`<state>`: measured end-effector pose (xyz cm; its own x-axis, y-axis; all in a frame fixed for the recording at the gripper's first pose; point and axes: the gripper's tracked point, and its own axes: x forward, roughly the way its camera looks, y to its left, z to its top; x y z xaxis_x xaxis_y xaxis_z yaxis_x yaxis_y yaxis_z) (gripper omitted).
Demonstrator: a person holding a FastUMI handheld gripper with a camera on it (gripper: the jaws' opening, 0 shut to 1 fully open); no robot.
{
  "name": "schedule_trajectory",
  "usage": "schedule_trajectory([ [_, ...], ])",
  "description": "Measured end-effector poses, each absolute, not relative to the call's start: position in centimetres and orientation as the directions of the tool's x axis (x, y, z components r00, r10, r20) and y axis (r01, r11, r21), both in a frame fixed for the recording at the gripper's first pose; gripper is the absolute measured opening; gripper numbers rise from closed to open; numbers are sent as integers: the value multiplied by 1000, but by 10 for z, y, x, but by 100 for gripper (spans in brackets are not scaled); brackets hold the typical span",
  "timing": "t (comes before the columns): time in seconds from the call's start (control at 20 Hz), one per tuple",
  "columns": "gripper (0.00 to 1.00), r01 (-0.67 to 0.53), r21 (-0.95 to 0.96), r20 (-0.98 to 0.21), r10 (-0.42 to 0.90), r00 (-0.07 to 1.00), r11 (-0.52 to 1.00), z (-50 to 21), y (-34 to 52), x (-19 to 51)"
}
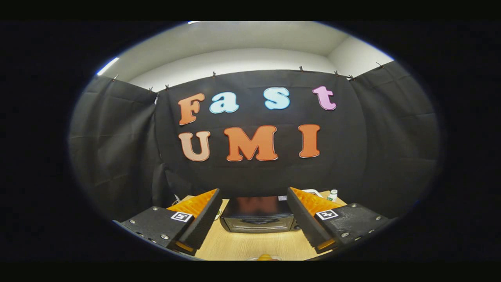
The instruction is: Open the toaster oven, put the food inside, and close the toaster oven door.
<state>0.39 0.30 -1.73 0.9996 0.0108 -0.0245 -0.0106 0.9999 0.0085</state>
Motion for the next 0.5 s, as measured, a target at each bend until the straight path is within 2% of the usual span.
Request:
schedule_trajectory([
  [0.3,99,-12,-5,-69,12,998,1000,-45,4,19],
  [0.5,99,-23,-1,-146,23,989,1000,-87,7,38],
])
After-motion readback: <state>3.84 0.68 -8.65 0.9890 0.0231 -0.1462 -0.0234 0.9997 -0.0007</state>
